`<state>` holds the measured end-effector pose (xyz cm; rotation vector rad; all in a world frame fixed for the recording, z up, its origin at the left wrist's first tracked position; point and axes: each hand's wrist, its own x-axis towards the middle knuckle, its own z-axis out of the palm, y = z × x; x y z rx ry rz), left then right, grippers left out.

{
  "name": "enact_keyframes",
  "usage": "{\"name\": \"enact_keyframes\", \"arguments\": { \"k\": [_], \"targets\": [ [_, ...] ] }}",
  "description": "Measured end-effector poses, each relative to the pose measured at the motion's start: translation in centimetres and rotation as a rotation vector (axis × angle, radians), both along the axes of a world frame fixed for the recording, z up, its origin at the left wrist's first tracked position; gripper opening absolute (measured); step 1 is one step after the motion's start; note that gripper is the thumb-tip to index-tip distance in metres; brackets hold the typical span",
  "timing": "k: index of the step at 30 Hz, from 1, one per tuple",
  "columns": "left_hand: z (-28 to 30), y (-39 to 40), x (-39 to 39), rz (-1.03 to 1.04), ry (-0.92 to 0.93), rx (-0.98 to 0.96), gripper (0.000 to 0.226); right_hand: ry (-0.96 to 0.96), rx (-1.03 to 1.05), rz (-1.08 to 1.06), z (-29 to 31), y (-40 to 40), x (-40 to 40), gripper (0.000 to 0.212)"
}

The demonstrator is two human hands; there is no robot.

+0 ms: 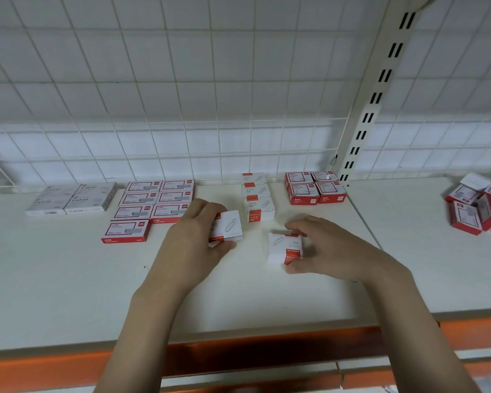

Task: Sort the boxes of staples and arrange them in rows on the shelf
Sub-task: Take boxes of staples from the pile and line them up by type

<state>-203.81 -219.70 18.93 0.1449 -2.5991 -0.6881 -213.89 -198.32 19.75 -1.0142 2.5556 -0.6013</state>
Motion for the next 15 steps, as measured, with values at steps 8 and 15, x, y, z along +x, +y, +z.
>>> {"name": "enact_keyframes", "arguments": {
  "k": [8, 15],
  "targets": [
    [-0.4, -0.2, 0.3, -0.011, -0.080, -0.007, 0.049, 0.059, -0.009, -0.108, 0.4, -0.9, 0.9, 0.054],
    [-1.1, -0.4, 0.9, 0.019, -0.218, -0.059, 0.049, 0.091, 0.112, -0.063, 2.0, -0.9, 1.8, 0.061]
  ]
}}
